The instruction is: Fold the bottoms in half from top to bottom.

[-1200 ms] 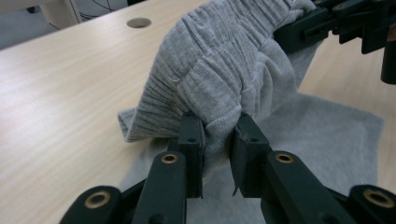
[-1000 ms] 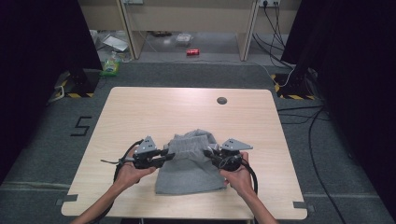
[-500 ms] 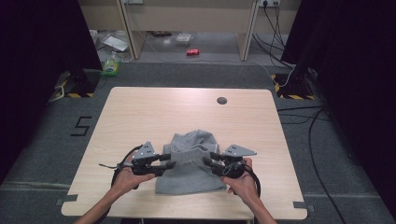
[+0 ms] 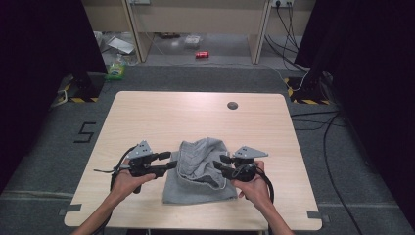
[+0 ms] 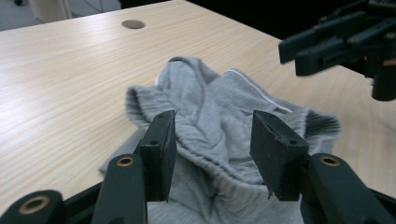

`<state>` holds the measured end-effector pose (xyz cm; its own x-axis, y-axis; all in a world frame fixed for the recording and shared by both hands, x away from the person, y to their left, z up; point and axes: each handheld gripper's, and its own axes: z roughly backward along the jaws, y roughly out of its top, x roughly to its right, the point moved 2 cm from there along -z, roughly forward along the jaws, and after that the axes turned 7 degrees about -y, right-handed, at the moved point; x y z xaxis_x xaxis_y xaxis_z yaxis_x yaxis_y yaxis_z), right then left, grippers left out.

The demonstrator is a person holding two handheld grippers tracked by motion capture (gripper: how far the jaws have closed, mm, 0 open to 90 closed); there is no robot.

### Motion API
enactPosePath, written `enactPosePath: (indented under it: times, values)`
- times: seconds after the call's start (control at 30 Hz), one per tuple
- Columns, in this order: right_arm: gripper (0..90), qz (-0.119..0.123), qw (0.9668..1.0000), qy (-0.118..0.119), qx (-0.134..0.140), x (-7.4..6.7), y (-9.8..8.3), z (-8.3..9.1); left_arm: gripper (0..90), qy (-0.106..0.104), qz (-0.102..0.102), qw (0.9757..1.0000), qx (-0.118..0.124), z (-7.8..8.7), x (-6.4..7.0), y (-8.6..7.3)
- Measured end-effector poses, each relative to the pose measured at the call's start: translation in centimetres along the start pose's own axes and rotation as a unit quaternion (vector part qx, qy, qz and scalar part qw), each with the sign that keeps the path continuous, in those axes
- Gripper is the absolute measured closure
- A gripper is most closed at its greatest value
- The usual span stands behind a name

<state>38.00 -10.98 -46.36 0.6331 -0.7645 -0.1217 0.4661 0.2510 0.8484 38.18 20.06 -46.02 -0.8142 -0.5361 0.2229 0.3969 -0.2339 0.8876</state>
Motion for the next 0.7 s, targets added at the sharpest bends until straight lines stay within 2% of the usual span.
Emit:
enactPosePath:
  times: [0.17, 0.33, 0.5, 0.57, 0.7]
  values:
    - [65.2, 0.012, 0.9991, 0.014, -0.037, -0.7, -0.9, -1.6, 48.7, 0.027, 0.023, 0.9992, -0.021, -0.1, -1.2, -0.8]
    - [70.0, 0.048, 0.9959, 0.036, -0.067, -2.2, -2.4, -1.6, 47.5, 0.052, 0.032, 0.9968, -0.051, -0.4, -2.4, -2.1]
    - [69.9, 0.074, 0.9909, 0.042, -0.104, -3.5, -4.8, -1.8, 46.7, 0.06, 0.038, 0.9954, -0.064, -0.5, -2.8, -3.0]
    - [70.0, 0.078, 0.9903, 0.042, -0.107, -3.8, -5.5, -2.0, 46.1, 0.062, 0.04, 0.9949, -0.069, -0.7, -2.8, -3.4]
    - [67.1, 0.079, 0.9902, 0.037, -0.109, -3.9, -5.1, -2.0, 45.0, 0.066, 0.043, 0.9936, -0.081, -1.1, -3.0, -4.2]
